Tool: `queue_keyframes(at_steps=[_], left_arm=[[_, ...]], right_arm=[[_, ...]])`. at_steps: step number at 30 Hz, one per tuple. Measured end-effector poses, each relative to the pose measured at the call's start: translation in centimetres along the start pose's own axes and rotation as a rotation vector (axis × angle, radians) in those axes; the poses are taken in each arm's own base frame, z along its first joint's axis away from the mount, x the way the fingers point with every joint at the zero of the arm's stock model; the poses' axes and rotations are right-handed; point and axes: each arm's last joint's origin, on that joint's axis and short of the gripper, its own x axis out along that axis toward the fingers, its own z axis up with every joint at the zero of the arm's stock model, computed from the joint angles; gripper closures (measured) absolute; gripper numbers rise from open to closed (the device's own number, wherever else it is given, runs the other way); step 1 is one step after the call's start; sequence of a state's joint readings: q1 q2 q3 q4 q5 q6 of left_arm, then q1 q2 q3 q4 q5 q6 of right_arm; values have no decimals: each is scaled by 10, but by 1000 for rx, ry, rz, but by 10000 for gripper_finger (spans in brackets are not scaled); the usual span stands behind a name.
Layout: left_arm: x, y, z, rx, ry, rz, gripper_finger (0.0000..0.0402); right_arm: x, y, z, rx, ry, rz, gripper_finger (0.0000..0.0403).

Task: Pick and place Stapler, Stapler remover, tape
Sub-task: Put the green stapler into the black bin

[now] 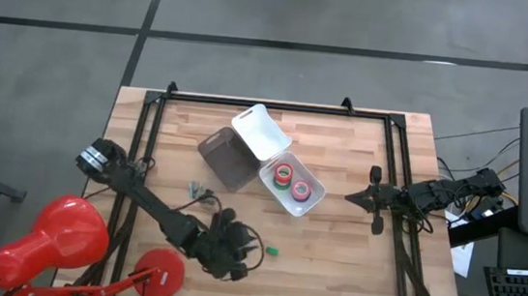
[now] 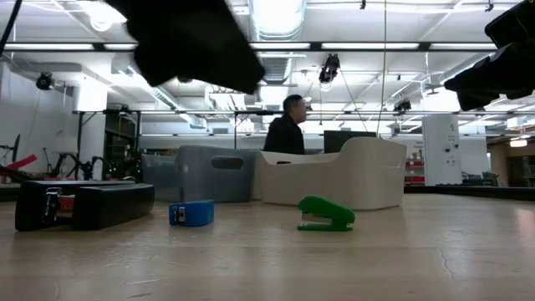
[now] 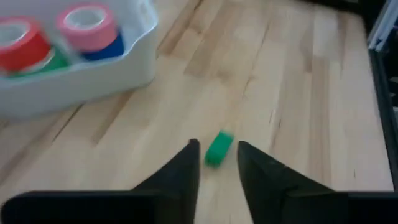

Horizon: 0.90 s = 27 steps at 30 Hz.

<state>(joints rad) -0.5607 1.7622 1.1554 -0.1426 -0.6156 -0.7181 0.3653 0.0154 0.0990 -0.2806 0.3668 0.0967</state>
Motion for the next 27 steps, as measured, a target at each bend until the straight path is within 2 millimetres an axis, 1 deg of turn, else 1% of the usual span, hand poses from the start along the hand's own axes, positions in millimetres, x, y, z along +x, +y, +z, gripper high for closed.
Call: queue_keyframes(at_steps=[5,9,15,21,27], left_arm=[[27,-1,-2,159,-26,-42,223],[43,2,-3,203,-48,-55,190],[66,12,-13,233,10,-50,184],[82,14,-22,256,18,-70,184],[94,13,-30,238,8,-107,184]], right_arm=[[0,0,0,0,0,0,394],[0,0,0,0,0,0,394],[0,0,0,0,0,0,394],[0,0,0,0,0,0,394],[0,0,0,0,0,1,394]])
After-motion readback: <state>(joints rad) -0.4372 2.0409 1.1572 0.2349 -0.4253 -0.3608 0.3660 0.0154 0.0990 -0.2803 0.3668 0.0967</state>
